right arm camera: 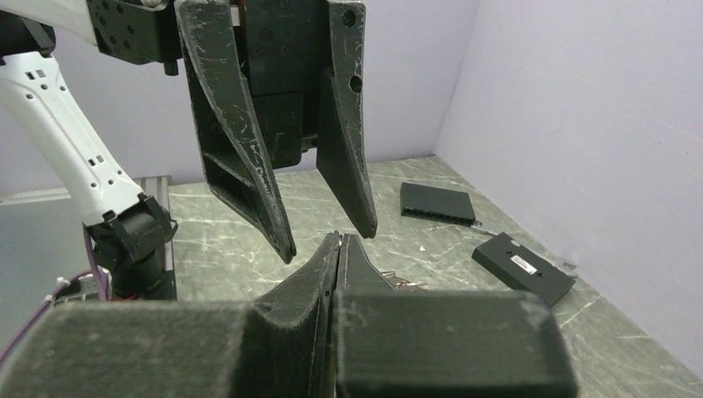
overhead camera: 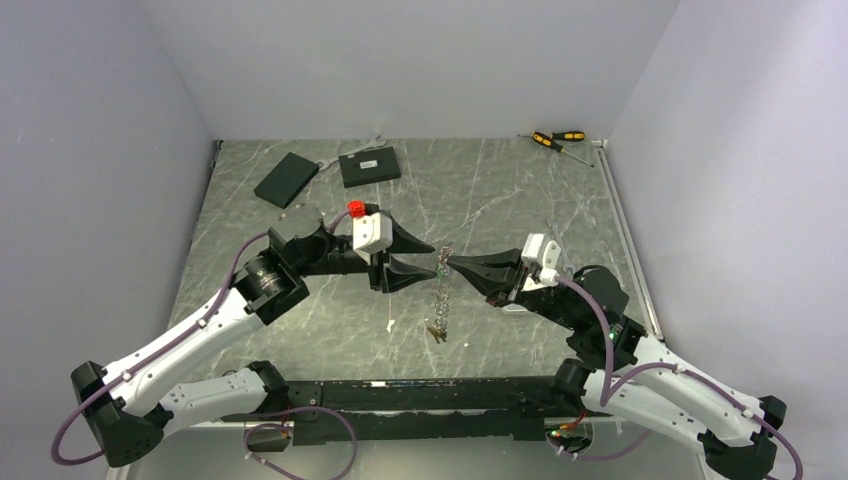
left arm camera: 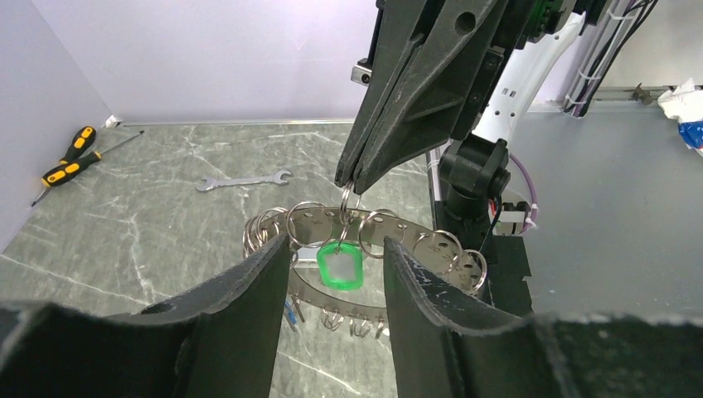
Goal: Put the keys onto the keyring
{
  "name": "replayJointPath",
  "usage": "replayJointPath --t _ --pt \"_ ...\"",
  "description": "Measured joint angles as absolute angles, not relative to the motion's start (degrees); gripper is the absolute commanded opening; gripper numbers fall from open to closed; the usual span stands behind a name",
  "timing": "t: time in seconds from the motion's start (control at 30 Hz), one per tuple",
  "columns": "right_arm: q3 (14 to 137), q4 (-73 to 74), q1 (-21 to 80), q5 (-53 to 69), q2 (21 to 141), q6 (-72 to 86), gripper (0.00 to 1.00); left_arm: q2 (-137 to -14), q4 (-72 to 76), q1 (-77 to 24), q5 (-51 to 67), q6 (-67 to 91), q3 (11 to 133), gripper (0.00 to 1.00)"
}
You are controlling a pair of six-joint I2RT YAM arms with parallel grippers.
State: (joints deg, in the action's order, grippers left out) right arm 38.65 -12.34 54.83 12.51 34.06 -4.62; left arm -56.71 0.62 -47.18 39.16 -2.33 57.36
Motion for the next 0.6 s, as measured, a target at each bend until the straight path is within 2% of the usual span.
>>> replayJointPath --t 0.17,0.47,0.6 --pt "38.65 -12.29 54.83 12.67 34.06 -4.62 0.00 -57.67 1.23 -47.18 39.16 -2.04 57.36 0.45" --pt "38.65 -12.05 54.83 13.91 34.54 -4.62 0.00 -59.07 3.92 -47.18 39.68 -1.04 57.36 0.30" --pt "38.65 -12.05 54.83 13.96 34.72 -4.64 0.00 -59.35 3.97 -47.18 40.07 -0.82 57.36 0.31"
